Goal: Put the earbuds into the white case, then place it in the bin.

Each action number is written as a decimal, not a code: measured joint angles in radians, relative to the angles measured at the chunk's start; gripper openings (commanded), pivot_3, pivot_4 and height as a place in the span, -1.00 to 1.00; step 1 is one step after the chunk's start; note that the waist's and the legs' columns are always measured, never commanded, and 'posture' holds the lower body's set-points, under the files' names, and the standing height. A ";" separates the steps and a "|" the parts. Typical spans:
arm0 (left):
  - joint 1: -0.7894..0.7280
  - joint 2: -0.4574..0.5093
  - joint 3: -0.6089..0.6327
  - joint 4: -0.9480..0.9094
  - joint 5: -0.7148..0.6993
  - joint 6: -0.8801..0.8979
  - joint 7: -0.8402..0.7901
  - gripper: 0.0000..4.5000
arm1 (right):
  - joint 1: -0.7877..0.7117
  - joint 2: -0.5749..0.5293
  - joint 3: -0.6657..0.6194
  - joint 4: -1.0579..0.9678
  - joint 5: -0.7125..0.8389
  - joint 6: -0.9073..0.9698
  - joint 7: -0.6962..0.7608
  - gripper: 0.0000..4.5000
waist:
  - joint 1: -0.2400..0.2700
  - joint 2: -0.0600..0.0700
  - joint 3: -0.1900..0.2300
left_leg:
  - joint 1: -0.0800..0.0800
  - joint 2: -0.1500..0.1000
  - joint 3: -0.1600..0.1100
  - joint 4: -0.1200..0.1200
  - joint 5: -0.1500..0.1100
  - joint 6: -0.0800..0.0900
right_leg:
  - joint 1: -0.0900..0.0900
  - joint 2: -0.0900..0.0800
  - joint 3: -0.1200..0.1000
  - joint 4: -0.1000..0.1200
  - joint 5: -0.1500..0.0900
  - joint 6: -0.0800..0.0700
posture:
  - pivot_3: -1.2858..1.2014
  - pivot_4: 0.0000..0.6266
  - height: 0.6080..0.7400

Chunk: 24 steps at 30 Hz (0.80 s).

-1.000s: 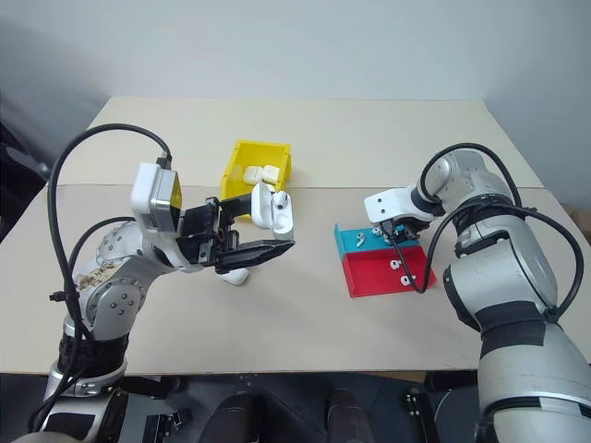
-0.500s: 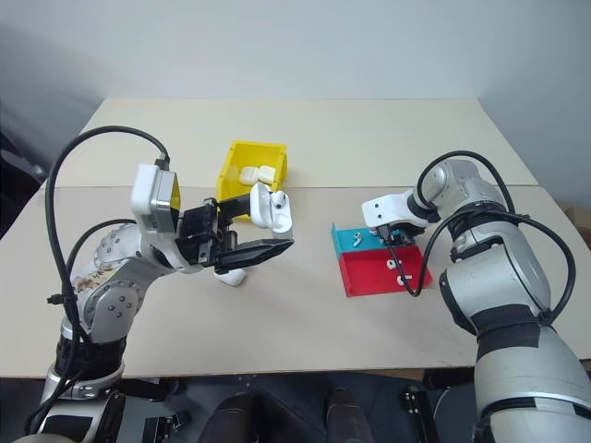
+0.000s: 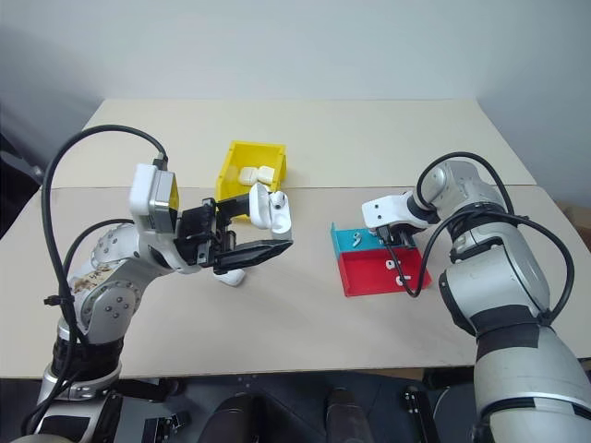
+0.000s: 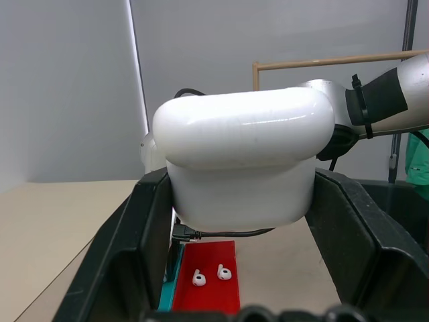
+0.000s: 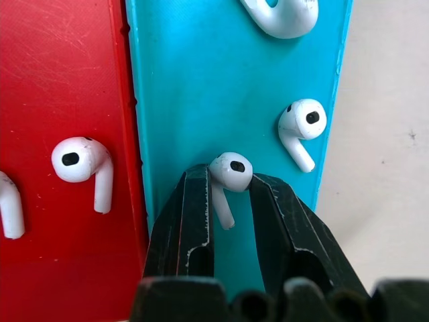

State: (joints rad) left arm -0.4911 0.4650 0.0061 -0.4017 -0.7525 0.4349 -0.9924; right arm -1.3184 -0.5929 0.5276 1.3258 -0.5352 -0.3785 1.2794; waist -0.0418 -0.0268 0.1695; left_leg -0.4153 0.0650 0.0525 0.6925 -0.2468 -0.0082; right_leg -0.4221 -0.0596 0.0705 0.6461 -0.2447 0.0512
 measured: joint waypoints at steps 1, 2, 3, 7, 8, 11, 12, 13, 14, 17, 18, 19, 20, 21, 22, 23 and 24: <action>0.000 0.000 0.000 0.000 0.000 0.000 0.000 0.24 | 0.000 0.000 -0.001 0.000 0.000 0.002 0.002 -0.72 | 0.000 0.000 0.000 | 0.000 0.000 0.000 0.000 0.000 0.000 | 0.000 0.000 0.000 0.000 0.000 0.000 | 0.03 -0.52 1.00; 0.000 0.000 0.000 0.000 0.000 0.000 -0.001 0.24 | 0.001 0.001 -0.007 0.000 0.001 0.010 0.005 -0.72 | 0.000 0.000 0.000 | 0.000 0.000 0.000 0.000 0.000 0.000 | 0.000 0.000 0.000 0.000 0.000 0.000 | 0.03 -0.52 1.00; 0.000 0.001 0.000 0.000 -0.001 0.000 -0.001 0.24 | 0.002 0.001 -0.013 0.000 0.003 0.015 0.006 -0.72 | 0.000 0.000 0.000 | 0.000 0.000 0.000 0.000 0.000 0.000 | 0.000 0.000 0.000 0.000 0.000 0.000 | 0.03 -0.52 1.00; 0.000 0.001 0.000 0.001 -0.005 0.000 -0.005 0.24 | 0.004 0.001 -0.050 0.001 0.022 0.060 0.025 -0.72 | -0.001 0.000 0.000 | 0.000 0.000 0.000 0.000 0.000 0.000 | 0.000 0.000 0.000 0.000 0.000 0.000 | 0.03 -0.52 1.00; -0.001 0.001 0.000 0.002 -0.006 0.000 -0.007 0.24 | 0.003 0.001 -0.068 0.000 0.037 0.075 0.031 -0.72 | -0.001 0.000 0.000 | 0.000 0.000 0.000 0.000 0.000 0.000 | 0.000 0.000 0.000 0.000 0.000 0.000 | 0.03 -0.52 1.00; -0.010 0.000 0.000 0.016 -0.010 0.000 -0.016 0.24 | -0.011 -0.001 -0.120 -0.002 0.080 0.125 0.059 -0.72 | -0.001 0.000 0.000 | 0.000 0.000 0.000 0.000 0.000 0.000 | 0.000 0.000 0.000 0.000 0.000 0.000 | 0.03 -0.52 1.00; -0.016 0.000 -0.001 0.025 -0.010 0.000 -0.021 0.24 | -0.021 -0.005 -0.144 -0.005 0.098 0.143 0.079 -0.72 | -0.001 0.000 0.000 | 0.000 0.000 0.000 0.000 0.000 0.000 | 0.000 0.000 0.000 0.000 0.000 0.000 | 0.03 -0.52 1.00; -0.025 -0.002 -0.001 0.033 -0.010 0.000 -0.027 0.24 | -0.030 -0.017 -0.174 -0.023 0.134 0.162 0.122 -0.72 | -0.001 0.001 0.001 | 0.000 0.000 0.000 0.000 0.000 0.000 | 0.000 0.000 0.000 0.000 0.000 0.000 | 0.03 -0.52 1.00; -0.031 -0.002 -0.002 0.040 -0.011 0.000 -0.033 0.24 | -0.037 -0.031 -0.199 -0.044 0.165 0.172 0.161 -0.72 | 0.001 0.001 0.001 | 0.000 0.000 0.000 0.000 0.000 0.000 | 0.000 0.000 0.000 0.000 0.000 0.000 | 0.03 -0.52 1.00; -0.051 -0.007 -0.004 0.067 -0.011 0.000 -0.049 0.24 | -0.036 -0.080 -0.270 -0.162 0.268 0.235 0.261 -0.72 | 0.004 0.002 0.001 | 0.000 0.000 0.000 0.000 0.000 0.000 | 0.000 0.000 0.000 0.000 0.000 0.000 | 0.03 -0.52 1.00; -0.055 -0.010 -0.006 0.072 -0.011 -0.001 -0.052 0.24 | -0.016 -0.101 -0.283 -0.230 0.318 0.276 0.272 -0.72 | 0.005 0.002 0.001 | 0.000 0.000 0.000 0.000 0.000 0.000 | 0.000 0.000 0.000 0.000 0.000 0.000 | 0.03 -0.52 1.00; -0.059 -0.013 -0.008 0.078 -0.011 -0.001 -0.057 0.24 | 0.025 -0.125 -0.306 -0.320 0.384 0.336 0.277 -0.72 | 0.007 0.002 0.001 | -0.001 0.000 0.000 0.000 0.000 0.000 | 0.000 0.000 -0.001 0.000 0.000 0.000 | 0.03 -0.52 1.00; -0.064 -0.016 -0.009 0.085 -0.010 -0.001 -0.061 0.24 | 0.076 -0.148 -0.328 -0.421 0.453 0.410 0.279 -0.72 | 0.012 0.001 0.001 | -0.001 0.000 -0.001 -0.001 0.000 0.000 | 0.000 0.000 -0.001 0.000 0.000 0.000 | 0.03 -0.52 1.00; -0.070 -0.018 -0.009 0.096 -0.010 -0.001 -0.068 0.24 | 0.174 -0.174 -0.383 -0.587 0.562 0.540 0.280 -0.72 | 0.020 0.001 0.001 | -0.001 0.000 -0.001 -0.001 0.000 0.000 | 0.001 0.000 -0.001 0.001 0.000 0.000 | 0.03 -0.52 1.00; -0.073 -0.016 -0.007 0.105 -0.009 -0.002 -0.072 0.24 | 0.227 -0.179 -0.413 -0.673 0.622 0.623 0.279 -0.72 | 0.024 0.002 0.001 | -0.001 0.000 -0.001 0.000 0.000 0.001 | 0.000 0.000 0.000 0.001 0.000 0.000 | 0.03 -0.52 1.00; -0.080 -0.018 -0.007 0.115 -0.007 -0.002 -0.076 0.24 | 0.301 -0.184 -0.464 -0.797 0.704 0.737 0.276 -0.72 | 0.028 0.002 0.001 | -0.001 0.000 -0.001 0.000 0.000 0.001 | -0.001 0.000 0.000 0.001 0.000 0.000 | 0.03 -0.52 1.00; -0.084 -0.018 -0.007 0.121 -0.005 -0.003 -0.080 0.24 | 0.359 -0.184 -0.506 -0.901 0.774 0.830 0.268 -0.72 | 0.030 0.002 0.001 | -0.001 0.000 -0.001 0.000 0.000 0.001 | 0.000 0.000 -0.001 0.001 0.000 0.000 | 0.03 -0.52 1.00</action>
State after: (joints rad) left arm -0.5749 0.4472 -0.0009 -0.2806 -0.7576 0.4323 -1.0728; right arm -0.9592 -0.7766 0.0214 0.4246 0.2385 0.4514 1.5475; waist -0.0120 -0.0252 0.1705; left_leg -0.4167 0.0651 0.0517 0.6924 -0.2471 -0.0077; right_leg -0.4225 -0.0595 0.0700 0.6469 -0.2448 0.0512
